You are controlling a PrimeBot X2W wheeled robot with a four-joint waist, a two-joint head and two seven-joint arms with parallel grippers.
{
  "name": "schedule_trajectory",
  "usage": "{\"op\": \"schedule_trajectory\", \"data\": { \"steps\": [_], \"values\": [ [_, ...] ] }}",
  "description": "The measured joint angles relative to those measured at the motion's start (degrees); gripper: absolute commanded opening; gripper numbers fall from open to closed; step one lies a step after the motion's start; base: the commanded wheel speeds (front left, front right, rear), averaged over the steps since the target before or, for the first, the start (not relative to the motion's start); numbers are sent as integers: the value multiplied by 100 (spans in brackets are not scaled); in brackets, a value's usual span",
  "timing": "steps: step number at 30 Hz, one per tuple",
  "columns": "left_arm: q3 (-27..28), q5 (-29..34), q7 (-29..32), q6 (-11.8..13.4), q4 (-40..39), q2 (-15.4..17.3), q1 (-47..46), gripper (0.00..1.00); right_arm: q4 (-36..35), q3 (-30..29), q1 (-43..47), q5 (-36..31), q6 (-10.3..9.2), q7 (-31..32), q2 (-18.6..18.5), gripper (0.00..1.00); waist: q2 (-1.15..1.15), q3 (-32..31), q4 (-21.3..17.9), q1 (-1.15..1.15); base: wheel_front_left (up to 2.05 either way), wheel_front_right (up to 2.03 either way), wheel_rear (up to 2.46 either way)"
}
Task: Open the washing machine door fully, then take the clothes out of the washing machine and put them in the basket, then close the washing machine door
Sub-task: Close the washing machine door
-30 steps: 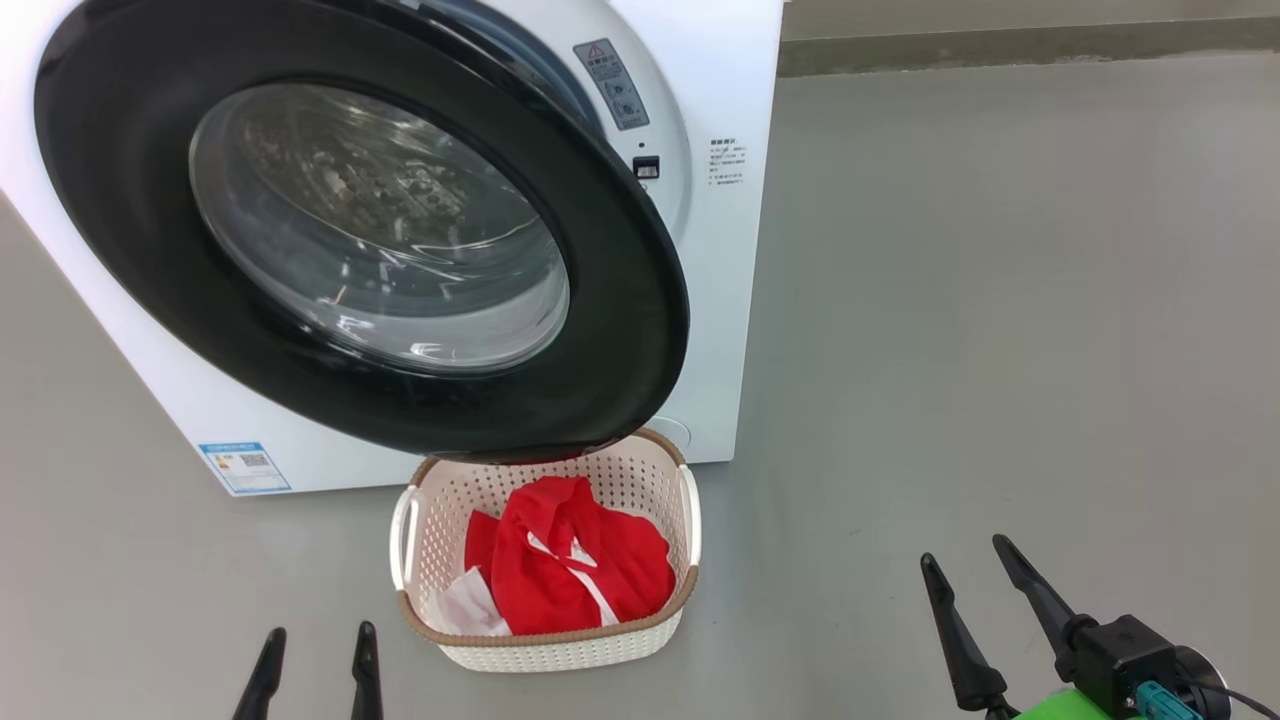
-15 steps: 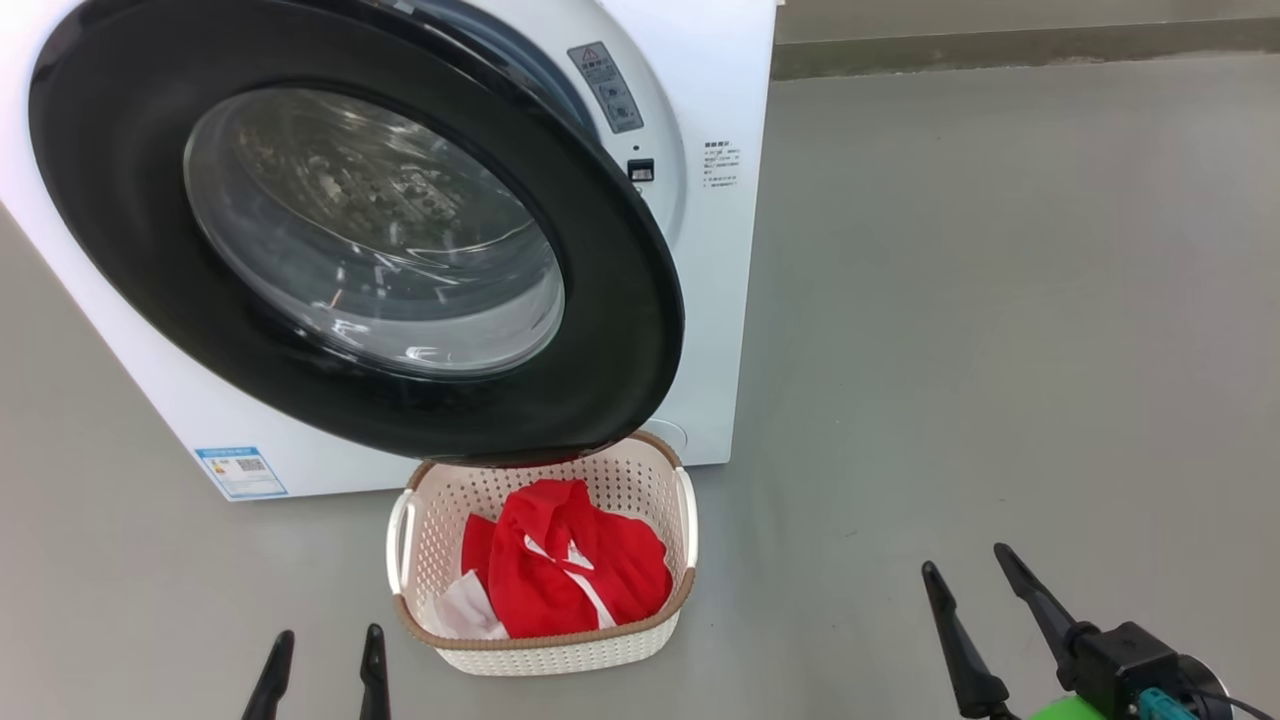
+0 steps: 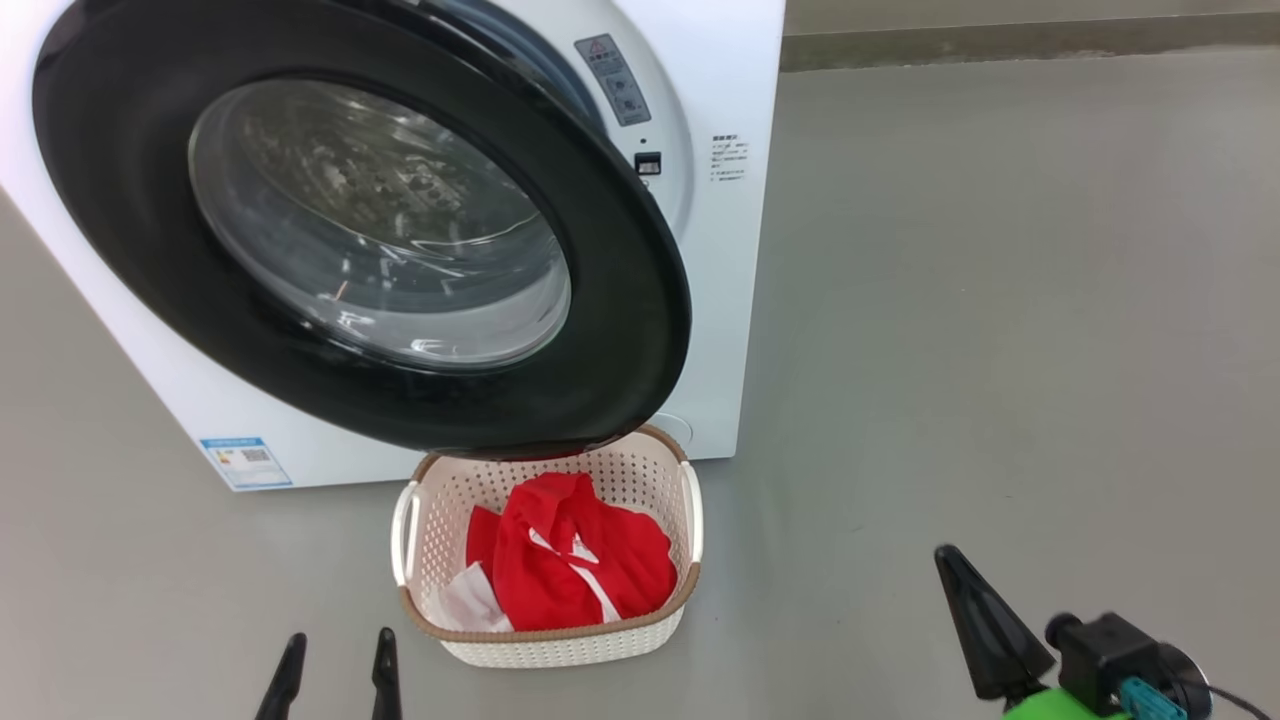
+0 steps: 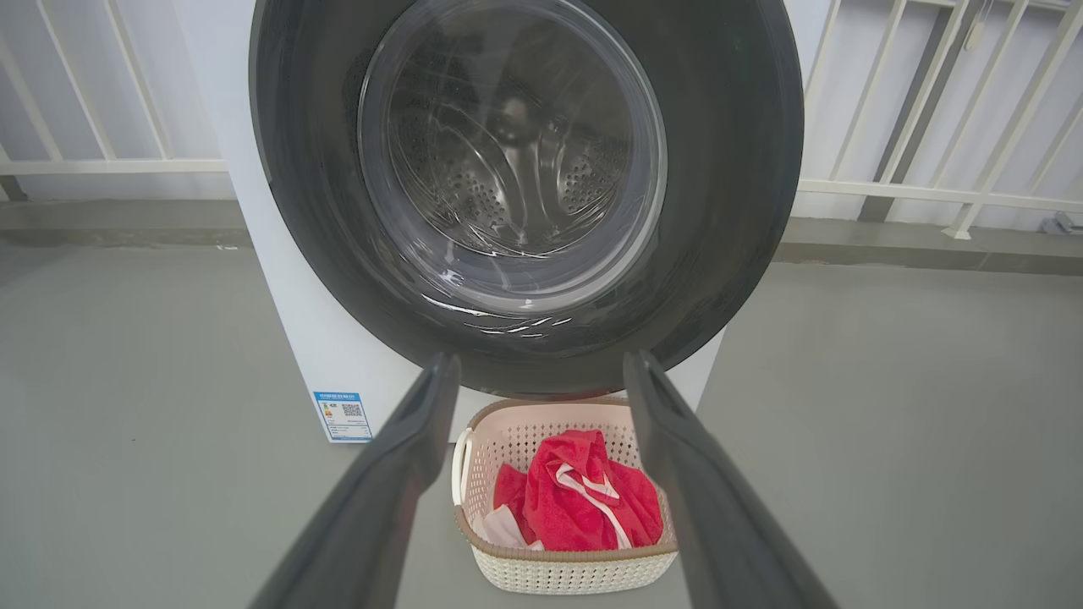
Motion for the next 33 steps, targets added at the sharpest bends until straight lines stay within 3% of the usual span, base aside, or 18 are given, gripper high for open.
{"op": "schedule_trajectory", "data": {
  "steps": [14, 33],
  "values": [
    [-191, 204, -83, 53, -33, -43, -231, 100, 423, 1060, -1655, 458, 0, 56, -445, 0, 0, 351, 364, 0, 0, 0, 0],
    [-454, 254, -339, -25, 124, -332, -1044, 100, 1726, 2204, -4026, 1147, 0, -91, -854, 0, 0, 1105, 1186, 0, 0, 0, 0]
  ]
}}
